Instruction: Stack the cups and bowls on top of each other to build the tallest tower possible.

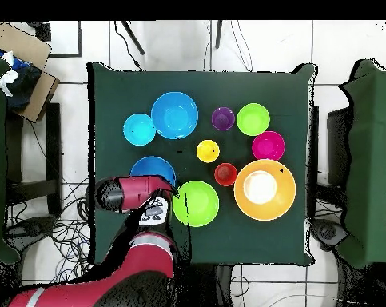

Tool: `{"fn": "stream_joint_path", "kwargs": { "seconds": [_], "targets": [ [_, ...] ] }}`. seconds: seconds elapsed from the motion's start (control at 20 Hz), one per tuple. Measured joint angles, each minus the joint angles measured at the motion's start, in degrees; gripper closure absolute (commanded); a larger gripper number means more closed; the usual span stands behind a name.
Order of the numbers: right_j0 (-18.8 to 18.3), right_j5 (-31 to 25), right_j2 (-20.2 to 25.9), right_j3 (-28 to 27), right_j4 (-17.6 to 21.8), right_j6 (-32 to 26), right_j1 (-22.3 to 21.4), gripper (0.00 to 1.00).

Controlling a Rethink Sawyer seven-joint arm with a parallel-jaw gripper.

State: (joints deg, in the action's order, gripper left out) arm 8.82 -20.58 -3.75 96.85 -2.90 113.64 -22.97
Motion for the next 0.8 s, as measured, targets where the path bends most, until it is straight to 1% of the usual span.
{"fn": "stream_joint_path", "kwargs": {
  "seconds": [0.05,0.2,0.4,0.8],
  "targets": [
    [0.4,0.0,-0.5,-0.1,0.0,0.0,0.0,1.0],
    [0.6,0.0,-0.7,-0.3,0.0,0.0,-0.1,1.0],
    [1.8,0.0,-3.1,-1.8,0.0,0.0,-0.8,1.0],
    [2.8,0.0,-4.2,-2.1,0.0,0.0,-0.8,1.0]
  ]
}}
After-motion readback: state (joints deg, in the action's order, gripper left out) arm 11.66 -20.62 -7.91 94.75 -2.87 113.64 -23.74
